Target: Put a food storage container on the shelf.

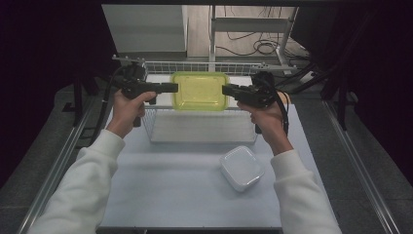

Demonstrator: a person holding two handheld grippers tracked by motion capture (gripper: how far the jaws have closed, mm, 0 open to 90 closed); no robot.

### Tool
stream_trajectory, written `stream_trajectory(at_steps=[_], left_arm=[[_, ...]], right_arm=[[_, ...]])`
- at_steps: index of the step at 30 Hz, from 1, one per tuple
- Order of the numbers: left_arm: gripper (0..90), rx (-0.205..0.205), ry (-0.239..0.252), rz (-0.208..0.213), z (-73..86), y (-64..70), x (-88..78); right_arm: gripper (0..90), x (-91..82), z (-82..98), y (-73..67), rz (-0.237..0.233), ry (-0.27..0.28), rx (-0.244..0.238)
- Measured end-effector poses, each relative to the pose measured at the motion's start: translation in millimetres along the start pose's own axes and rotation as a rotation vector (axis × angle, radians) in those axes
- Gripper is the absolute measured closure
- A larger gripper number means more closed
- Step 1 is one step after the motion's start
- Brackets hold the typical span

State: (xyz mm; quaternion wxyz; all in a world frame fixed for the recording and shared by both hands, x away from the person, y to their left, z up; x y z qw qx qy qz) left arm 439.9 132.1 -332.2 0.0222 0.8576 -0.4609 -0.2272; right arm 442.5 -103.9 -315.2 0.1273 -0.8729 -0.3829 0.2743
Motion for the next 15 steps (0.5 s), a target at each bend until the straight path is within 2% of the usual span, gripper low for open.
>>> stream_trajectory(at_steps=[6, 8, 10, 15], left_arm=[[78.2, -0.023, -0.02, 0.003, -1.9, -14.9, 9.8], [78.1, -0.055, -0.03, 0.01, -1.4, -22.5, 14.9], [78.2, -0.08, -0.04, 0.017, -0.4, -28.3, 18.2], [78.4, -0.117, -0.058, 0.018, 1.0, -39.2, 24.4]], right_arm=[[77.3, 10.0, -4.1, 10.3, -0.002, -0.018, 0.041], [77.3, 14.6, -5.8, 15.1, 0.002, -0.028, 0.059], [77.4, 21.3, -7.6, 21.2, 0.001, -0.044, 0.101], [77.6, 32.8, -8.9, 30.3, 0.015, -0.076, 0.144]])
Point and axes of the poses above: each handheld gripper's, and its own axes: x roughly forward along the jaws, z roughly out of its underside, y roughly to its right, the point moved 7 cm from there along x, roughly forward along the jaws, and after that the axes turned 14 degrees about x, right-handed, at the moved point
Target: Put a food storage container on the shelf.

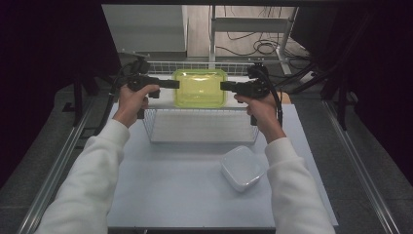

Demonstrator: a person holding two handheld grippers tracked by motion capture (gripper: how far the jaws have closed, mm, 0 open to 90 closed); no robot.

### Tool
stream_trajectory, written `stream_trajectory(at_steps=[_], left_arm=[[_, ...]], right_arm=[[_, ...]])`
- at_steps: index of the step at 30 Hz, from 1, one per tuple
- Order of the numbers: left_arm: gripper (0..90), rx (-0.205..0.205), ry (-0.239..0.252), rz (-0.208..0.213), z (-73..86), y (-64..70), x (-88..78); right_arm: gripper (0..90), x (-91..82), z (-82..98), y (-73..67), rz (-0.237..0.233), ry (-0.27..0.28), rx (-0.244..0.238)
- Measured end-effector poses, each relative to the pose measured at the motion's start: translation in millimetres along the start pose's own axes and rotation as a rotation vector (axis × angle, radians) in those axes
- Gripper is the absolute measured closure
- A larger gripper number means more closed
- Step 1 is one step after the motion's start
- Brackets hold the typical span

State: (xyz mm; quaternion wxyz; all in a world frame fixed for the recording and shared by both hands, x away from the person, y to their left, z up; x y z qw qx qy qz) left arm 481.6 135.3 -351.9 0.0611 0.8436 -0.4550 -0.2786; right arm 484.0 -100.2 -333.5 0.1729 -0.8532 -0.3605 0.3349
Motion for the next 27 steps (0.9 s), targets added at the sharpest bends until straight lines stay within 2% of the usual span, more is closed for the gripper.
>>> stream_trajectory(at_steps=[4, 5, 6, 7, 11, 14, 16, 17, 18, 19, 23, 27], left_arm=[[77.8, -0.021, -0.009, 0.018, -2.8, -3.8, 2.5], [76.6, -0.057, -0.012, 0.038, -4.4, -5.4, 4.2], [76.1, -0.057, -0.012, 0.038, -4.4, -5.4, 4.2], [76.1, -0.074, -0.014, 0.04, -5.4, -6.9, 5.4], [76.8, -0.121, -0.031, 0.024, -9.9, -14.1, 9.2], [76.8, -0.137, -0.03, 0.021, -11.5, -17.6, 11.0], [77.0, -0.154, -0.023, 0.018, -13.1, -21.4, 13.7], [77.1, -0.172, -0.02, 0.015, -13.7, -24.4, 16.0], [77.2, -0.172, -0.02, 0.015, -13.7, -24.4, 16.0], [77.4, -0.185, -0.02, 0.011, -13.8, -28.4, 18.9], [76.9, -0.201, -0.016, 0.015, -13.6, -32.5, 22.6], [75.1, -0.218, -0.011, 0.006, -12.7, -36.9, 26.8]], right_arm=[[77.7, 4.2, -3.4, 5.7, -0.012, -0.009, 0.044], [77.9, 5.5, -4.4, 9.0, -0.01, -0.02, 0.063], [77.9, 5.5, -4.4, 9.0, -0.01, -0.02, 0.063], [78.0, 6.6, -5.2, 10.6, -0.01, -0.021, 0.073], [77.4, 13.1, -11.2, 15.5, -0.004, -0.029, 0.114], [76.8, 16.0, -13.4, 17.6, 0.002, -0.039, 0.128], [76.3, 18.9, -15.7, 21.3, -0.003, -0.047, 0.161], [75.7, 21.3, -16.7, 24.4, -0.006, -0.05, 0.195], [75.7, 21.3, -16.7, 24.4, -0.006, -0.05, 0.195], [74.5, 23.9, -17.8, 26.7, -0.002, -0.052, 0.221], [72.8, 28.0, -18.9, 30.6, 0.006, -0.054, 0.248], [71.3, 33.3, -19.7, 36.8, 0.006, -0.05, 0.295]])
Point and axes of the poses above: each handheld gripper's, and its own axes: x roughly forward along the jaws, z roughly out of its underside, y roughly to its right, the point moved 7 cm from there along x, roughly forward along the jaws, and after that the axes turned 14 degrees about x, right-handed, at the moved point
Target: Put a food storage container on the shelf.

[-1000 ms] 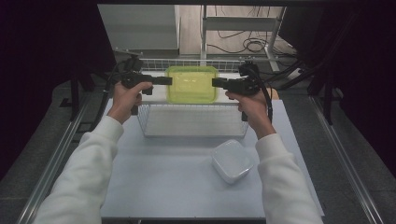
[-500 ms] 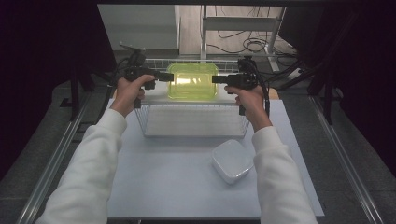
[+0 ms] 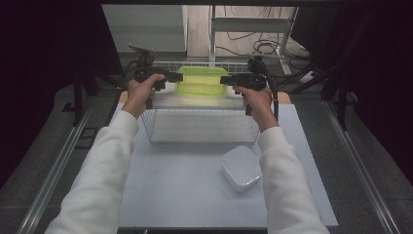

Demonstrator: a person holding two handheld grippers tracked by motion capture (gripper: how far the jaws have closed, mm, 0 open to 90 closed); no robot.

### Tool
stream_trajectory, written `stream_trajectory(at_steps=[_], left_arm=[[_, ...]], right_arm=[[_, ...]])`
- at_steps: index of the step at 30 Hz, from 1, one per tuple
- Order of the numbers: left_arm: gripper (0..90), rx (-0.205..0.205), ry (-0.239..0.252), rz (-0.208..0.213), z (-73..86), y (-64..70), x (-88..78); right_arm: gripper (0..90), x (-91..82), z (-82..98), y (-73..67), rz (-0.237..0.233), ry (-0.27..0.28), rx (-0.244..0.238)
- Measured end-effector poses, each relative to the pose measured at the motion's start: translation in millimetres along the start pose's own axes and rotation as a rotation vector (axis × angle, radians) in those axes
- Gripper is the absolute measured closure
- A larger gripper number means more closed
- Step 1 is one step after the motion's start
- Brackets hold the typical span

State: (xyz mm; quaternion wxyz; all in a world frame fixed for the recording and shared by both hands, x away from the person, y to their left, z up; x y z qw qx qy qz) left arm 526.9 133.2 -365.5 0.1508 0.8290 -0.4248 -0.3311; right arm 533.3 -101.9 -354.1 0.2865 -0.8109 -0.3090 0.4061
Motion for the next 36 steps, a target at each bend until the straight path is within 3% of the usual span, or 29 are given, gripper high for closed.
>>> stream_trajectory(at_steps=[9, 13, 17, 18, 21, 25, 26, 27, 28, 31, 32, 34, 36], left_arm=[[72.1, -0.007, -0.001, -0.013, 1.3, -3.0, 2.2], [70.3, 0.013, 0.006, -0.035, 1.4, -3.6, 2.9], [60.8, 0.06, 0.018, -0.074, 1.6, -4.9, 2.0], [52.8, 0.088, 0.032, -0.087, 0.9, -3.8, 0.6], [42.7, 0.108, 0.058, -0.097, -1.0, -1.1, -1.8], [33.1, 0.15, 0.088, -0.113, -3.3, 5.5, -8.9], [30.0, 0.183, 0.095, -0.123, -3.0, 8.8, -14.1], [28.5, 0.183, 0.095, -0.123, -3.0, 8.8, -14.1], [26.9, 0.207, 0.093, -0.112, -1.0, 12.5, -18.9], [24.9, 0.233, 0.086, -0.124, 2.2, 15.4, -24.0], [24.5, 0.256, 0.076, -0.128, 6.3, 18.8, -30.4], [24.1, 0.269, 0.071, -0.137, 8.3, 20.7, -34.6], [23.9, 0.313, 0.065, -0.163, 12.9, 25.5, -45.3]], right_arm=[[70.7, 6.3, -3.1, 4.3, 0.003, 0.024, 0.055], [69.2, 7.4, -3.7, 4.7, 0.006, 0.03, 0.063], [52.9, 7.2, -4.1, 8.6, 0.063, 0.054, 0.043], [46.9, 4.3, -6.0, 9.4, 0.076, 0.087, 0.046], [42.2, 0.7, -6.9, 6.5, 0.075, 0.113, 0.034], [35.4, -6.9, -5.2, 0.1, 0.102, 0.137, -0.017], [33.6, -12.5, -4.2, -3.0, 0.117, 0.153, -0.052], [33.6, -12.5, -4.2, -3.0, 0.117, 0.153, -0.052], [31.9, -19.3, -1.4, -6.3, 0.133, 0.148, -0.095], [30.8, -25.2, 2.1, -8.3, 0.145, 0.13, -0.137], [30.2, -33.3, 7.2, -10.7, 0.151, 0.117, -0.2], [29.9, -37.8, 9.3, -11.2, 0.162, 0.112, -0.221], [29.5, -46.4, 15.1, -11.9, 0.167, 0.084, -0.244]])
Point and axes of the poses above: each handheld gripper's, and its own axes: x roughly forward along the jaws, z roughly out of its underside, y roughly to its right, the point moved 7 cm from there along x, roughly forward along the jaws, and after that the axes turned 14 degrees about x, right-handed, at the moved point
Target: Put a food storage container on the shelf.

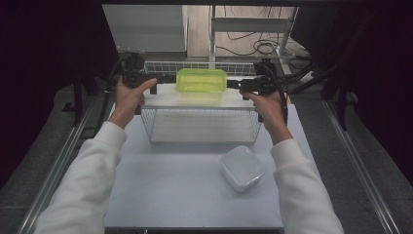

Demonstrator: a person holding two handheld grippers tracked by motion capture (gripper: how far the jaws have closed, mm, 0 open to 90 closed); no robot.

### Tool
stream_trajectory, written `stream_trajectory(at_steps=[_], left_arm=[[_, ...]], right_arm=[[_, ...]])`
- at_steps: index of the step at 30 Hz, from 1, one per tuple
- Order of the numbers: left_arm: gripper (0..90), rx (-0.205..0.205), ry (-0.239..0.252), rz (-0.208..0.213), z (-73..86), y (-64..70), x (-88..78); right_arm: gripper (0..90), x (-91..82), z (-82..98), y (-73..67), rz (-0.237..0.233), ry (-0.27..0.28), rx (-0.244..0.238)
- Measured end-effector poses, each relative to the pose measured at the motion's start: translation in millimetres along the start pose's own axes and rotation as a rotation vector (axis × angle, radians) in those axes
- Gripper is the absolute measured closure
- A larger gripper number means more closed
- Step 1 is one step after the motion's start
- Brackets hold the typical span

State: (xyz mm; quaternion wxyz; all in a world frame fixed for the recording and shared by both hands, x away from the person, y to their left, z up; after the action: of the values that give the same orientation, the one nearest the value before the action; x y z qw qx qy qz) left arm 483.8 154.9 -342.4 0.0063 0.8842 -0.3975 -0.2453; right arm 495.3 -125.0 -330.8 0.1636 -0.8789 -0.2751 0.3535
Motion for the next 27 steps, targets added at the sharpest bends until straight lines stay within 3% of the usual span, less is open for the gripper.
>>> stream_trajectory(at_steps=[4, 8, 13, 14, 15, 16, 18, 21, 22, 23, 24, 27], left_arm=[[23.4, 0.038, -0.004, 0.022, 14.3, 15.0, -26.9], [23.4, 0.06, -0.016, 0.023, 27.9, 24.7, -39.7], [23.4, 0.094, -0.032, 0.038, 54.7, 42.7, -55.6], [23.5, 0.099, -0.036, 0.058, 67.4, 50.8, -59.7], [23.5, 0.099, -0.036, 0.058, 67.4, 50.8, -59.7], [23.6, 0.097, -0.035, 0.07, 75.4, 55.6, -61.4], [23.7, 0.1, -0.051, 0.077, 92.6, 63.1, -63.8], [23.8, 0.098, -0.062, 0.083, 103.1, 66.6, -63.7], [24.0, 0.1, -0.082, 0.086, 114.3, 69.8, -62.0], [24.0, 0.1, -0.082, 0.086, 114.3, 69.8, -62.0], [24.1, 0.117, -0.116, 0.078, 126.1, 73.6, -59.4], [24.1, 0.13, -0.143, 0.078, 135.7, 77.5, -56.8]], right_arm=[[29.4, -23.9, 16.1, 1.0, -0.018, -0.045, -0.042], [29.4, -34.5, 30.7, 5.2, -0.016, -0.081, -0.068], [29.9, -48.3, 60.5, 16.1, -0.019, -0.112, -0.117], [30.3, -52.7, 73.2, 21.5, -0.022, -0.126, -0.128], [30.3, -52.7, 73.2, 21.5, -0.022, -0.126, -0.128], [30.3, -57.5, 86.4, 27.5, -0.027, -0.146, -0.139], [30.3, -60.9, 95.6, 32.4, -0.027, -0.16, -0.146], [30.2, -63.7, 105.8, 36.8, -0.034, -0.174, -0.147], [30.3, -64.8, 116.1, 41.0, -0.035, -0.191, -0.15], [30.3, -64.8, 116.1, 41.0, -0.035, -0.191, -0.15], [30.3, -65.0, 126.4, 44.8, -0.024, -0.21, -0.157], [30.4, -66.1, 135.6, 49.0, -0.011, -0.219, -0.167]])
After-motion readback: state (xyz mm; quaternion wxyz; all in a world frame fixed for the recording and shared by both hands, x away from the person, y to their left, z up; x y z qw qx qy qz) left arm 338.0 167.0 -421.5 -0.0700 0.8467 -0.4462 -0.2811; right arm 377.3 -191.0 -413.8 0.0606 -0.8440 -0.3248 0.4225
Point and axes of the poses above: each handheld gripper's, and its own axes: x roughly forward along the jaws, z roughly out of its underside, y roughly to its right, the point moved 7 cm from there along x, roughly forward along the jaws, and after that the axes turned 14 degrees about x, right-handed, at the moved point
